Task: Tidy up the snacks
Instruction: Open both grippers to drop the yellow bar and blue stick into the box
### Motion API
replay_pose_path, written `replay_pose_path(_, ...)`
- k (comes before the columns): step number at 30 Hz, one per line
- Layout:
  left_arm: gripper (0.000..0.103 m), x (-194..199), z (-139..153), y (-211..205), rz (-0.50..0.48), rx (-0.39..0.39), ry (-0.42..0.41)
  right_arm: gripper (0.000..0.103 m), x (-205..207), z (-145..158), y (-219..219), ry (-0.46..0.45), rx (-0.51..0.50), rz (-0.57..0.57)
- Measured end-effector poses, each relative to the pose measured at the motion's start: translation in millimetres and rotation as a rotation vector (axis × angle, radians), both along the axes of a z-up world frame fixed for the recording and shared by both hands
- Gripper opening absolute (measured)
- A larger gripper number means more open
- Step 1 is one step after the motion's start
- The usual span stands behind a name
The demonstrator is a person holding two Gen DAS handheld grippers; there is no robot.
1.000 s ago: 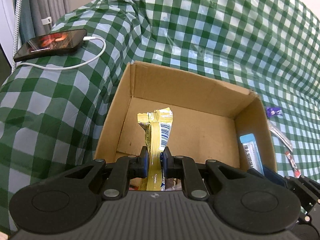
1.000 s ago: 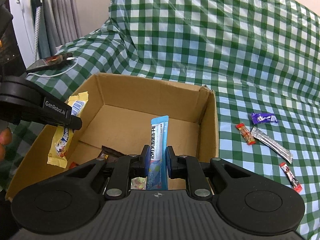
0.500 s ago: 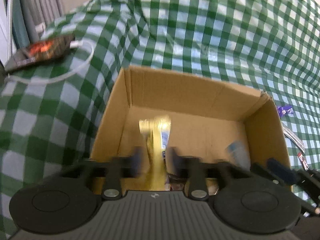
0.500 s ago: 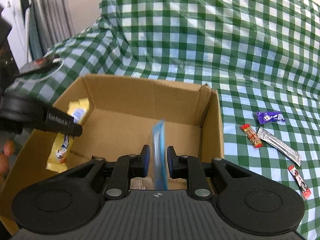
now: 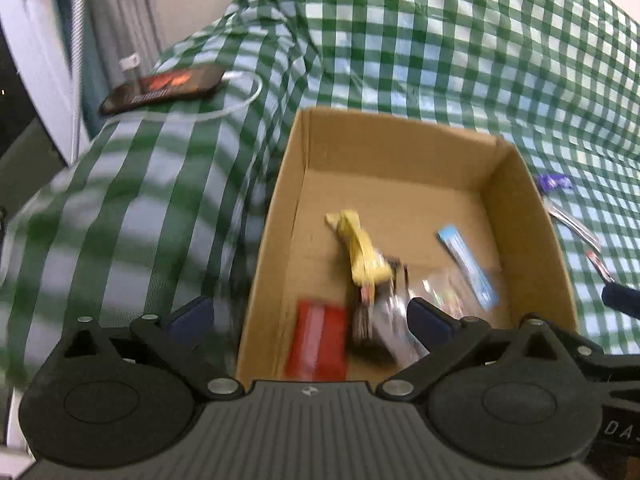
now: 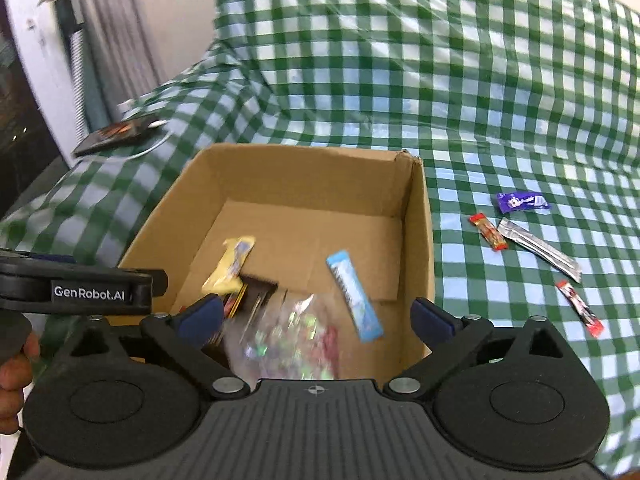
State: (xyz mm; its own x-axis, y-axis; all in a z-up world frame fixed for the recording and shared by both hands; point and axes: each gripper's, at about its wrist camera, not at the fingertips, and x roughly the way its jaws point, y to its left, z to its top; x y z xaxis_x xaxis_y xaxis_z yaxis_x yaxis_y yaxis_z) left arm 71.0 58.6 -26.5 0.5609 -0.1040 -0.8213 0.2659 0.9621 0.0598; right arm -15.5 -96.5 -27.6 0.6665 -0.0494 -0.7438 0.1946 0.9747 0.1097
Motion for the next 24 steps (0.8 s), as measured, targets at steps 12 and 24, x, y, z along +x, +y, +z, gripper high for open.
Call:
replay_pose_path(12,0.103,-87,39,17,0.007,-0.023,-0.096,0.103,-90,40,39,-0.121,-0.081,-0.004)
replay_pose_path(24,0.103,-147,65,22,0.029,-0.038,-0.187,0.103,-147,58,52,-0.193,-0.103,0.016)
